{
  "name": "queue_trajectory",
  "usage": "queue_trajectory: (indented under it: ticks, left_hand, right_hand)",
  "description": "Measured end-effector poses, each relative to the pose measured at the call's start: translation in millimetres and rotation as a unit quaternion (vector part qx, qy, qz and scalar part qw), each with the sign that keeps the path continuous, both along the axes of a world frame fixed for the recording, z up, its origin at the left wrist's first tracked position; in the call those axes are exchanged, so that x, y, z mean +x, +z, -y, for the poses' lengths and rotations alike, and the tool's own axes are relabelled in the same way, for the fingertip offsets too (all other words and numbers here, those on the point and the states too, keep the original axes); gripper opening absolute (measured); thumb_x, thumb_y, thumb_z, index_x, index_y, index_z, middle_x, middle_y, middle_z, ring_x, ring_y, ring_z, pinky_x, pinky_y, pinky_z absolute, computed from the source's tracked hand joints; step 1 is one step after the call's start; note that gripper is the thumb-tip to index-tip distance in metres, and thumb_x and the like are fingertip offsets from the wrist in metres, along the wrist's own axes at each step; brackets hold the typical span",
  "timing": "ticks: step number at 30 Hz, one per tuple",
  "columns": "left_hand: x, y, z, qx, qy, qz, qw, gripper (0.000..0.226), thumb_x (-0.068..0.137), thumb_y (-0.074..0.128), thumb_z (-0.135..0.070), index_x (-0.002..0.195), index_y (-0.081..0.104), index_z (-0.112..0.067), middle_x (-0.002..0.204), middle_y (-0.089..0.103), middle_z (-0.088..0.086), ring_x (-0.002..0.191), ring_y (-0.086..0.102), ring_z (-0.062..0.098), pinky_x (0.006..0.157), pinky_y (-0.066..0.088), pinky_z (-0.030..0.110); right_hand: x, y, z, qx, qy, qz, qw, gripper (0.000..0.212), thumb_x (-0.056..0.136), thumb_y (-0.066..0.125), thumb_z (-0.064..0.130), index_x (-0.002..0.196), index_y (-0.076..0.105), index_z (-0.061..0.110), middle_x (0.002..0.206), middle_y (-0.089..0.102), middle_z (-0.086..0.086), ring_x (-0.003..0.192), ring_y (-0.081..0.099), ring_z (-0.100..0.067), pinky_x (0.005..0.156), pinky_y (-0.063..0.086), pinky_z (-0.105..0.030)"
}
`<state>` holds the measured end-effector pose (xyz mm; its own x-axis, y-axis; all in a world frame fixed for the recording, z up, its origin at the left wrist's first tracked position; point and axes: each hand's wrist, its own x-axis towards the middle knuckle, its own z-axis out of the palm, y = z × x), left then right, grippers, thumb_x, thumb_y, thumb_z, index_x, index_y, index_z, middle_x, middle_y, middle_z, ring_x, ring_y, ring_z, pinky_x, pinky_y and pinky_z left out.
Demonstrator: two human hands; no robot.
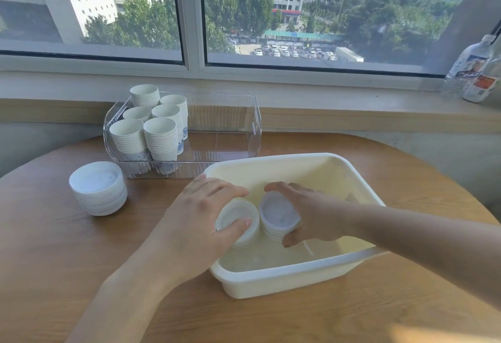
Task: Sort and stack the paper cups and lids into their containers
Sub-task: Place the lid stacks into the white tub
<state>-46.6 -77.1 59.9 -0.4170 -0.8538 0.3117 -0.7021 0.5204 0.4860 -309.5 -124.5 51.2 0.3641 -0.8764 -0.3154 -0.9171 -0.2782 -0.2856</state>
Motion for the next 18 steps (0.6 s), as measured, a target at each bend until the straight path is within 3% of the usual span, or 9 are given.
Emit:
queue_trajectory:
  ticks: [3, 7, 9, 12, 15, 18]
  left_hand:
    - [-1, 1, 2, 0.001, -0.009, 0.015, 1.0, 0.063, 0.085, 0.038, -0.07, 0.133, 0.063, -0.038, 0.126, 0.059, -0.023, 0.131, 0.04, -0.005, 0.122, -0.001, 0.013]
    - [-1, 1, 2, 0.0, -0.008, 0.013, 1.0, 0.063, 0.084, 0.039, -0.07, 0.133, 0.062, -0.038, 0.127, 0.059, -0.023, 0.132, 0.041, -0.004, 0.121, -0.001, 0.012]
    - [0, 1, 2, 0.001, -0.005, 0.014, 1.0, 0.064, 0.084, 0.039, -0.071, 0.134, 0.061, -0.04, 0.128, 0.058, -0.025, 0.133, 0.04, -0.006, 0.122, -0.001, 0.012]
    - [2, -1, 3, 0.002, -0.004, 0.01, 1.0, 0.064, 0.083, 0.039, -0.072, 0.134, 0.061, -0.04, 0.13, 0.058, -0.025, 0.133, 0.04, -0.007, 0.124, 0.002, 0.016]
    - [0, 0, 3, 0.004, -0.009, -0.006, 1.0, 0.063, 0.083, 0.041, -0.071, 0.133, 0.062, -0.039, 0.129, 0.059, -0.025, 0.133, 0.04, -0.007, 0.123, 0.002, 0.014]
    - [-3, 2, 4, 0.002, -0.007, -0.014, 1.0, 0.065, 0.081, 0.041, -0.071, 0.133, 0.062, -0.038, 0.128, 0.059, -0.024, 0.132, 0.04, -0.007, 0.121, 0.0, 0.011]
  right_hand:
    - [1, 1, -2, 0.006, 0.008, -0.012, 1.0, 0.114, 0.074, 0.09, 0.048, 0.154, 0.01, 0.051, 0.155, 0.037, 0.007, 0.14, 0.044, -0.027, 0.113, 0.04, -0.046]
    - [0, 15, -7, -0.005, 0.035, -0.063, 0.997, 0.124, 0.074, 0.088, 0.054, 0.156, -0.006, 0.059, 0.15, 0.042, 0.007, 0.135, 0.047, -0.025, 0.097, 0.038, -0.035]
    - [-3, 23, -11, -0.004, 0.034, -0.052, 0.998, 0.129, 0.072, 0.088, 0.057, 0.152, -0.013, 0.064, 0.152, 0.043, 0.007, 0.137, 0.045, -0.024, 0.099, 0.039, -0.036]
    - [-11, 29, -12, 0.0, 0.006, -0.004, 1.0, 0.119, 0.076, 0.085, 0.058, 0.153, -0.005, 0.066, 0.16, 0.039, 0.009, 0.137, 0.044, -0.019, 0.11, 0.039, -0.036]
    - [-13, 27, -12, 0.011, 0.002, -0.014, 1.0, 0.1, 0.085, 0.079, 0.053, 0.159, 0.011, 0.056, 0.161, 0.039, 0.01, 0.134, 0.047, -0.016, 0.109, 0.038, -0.031]
    - [-9, 24, -10, 0.017, 0.0, -0.015, 1.0, 0.095, 0.086, 0.08, 0.05, 0.159, 0.019, 0.05, 0.156, 0.045, 0.007, 0.118, 0.053, -0.014, 0.105, 0.043, -0.032]
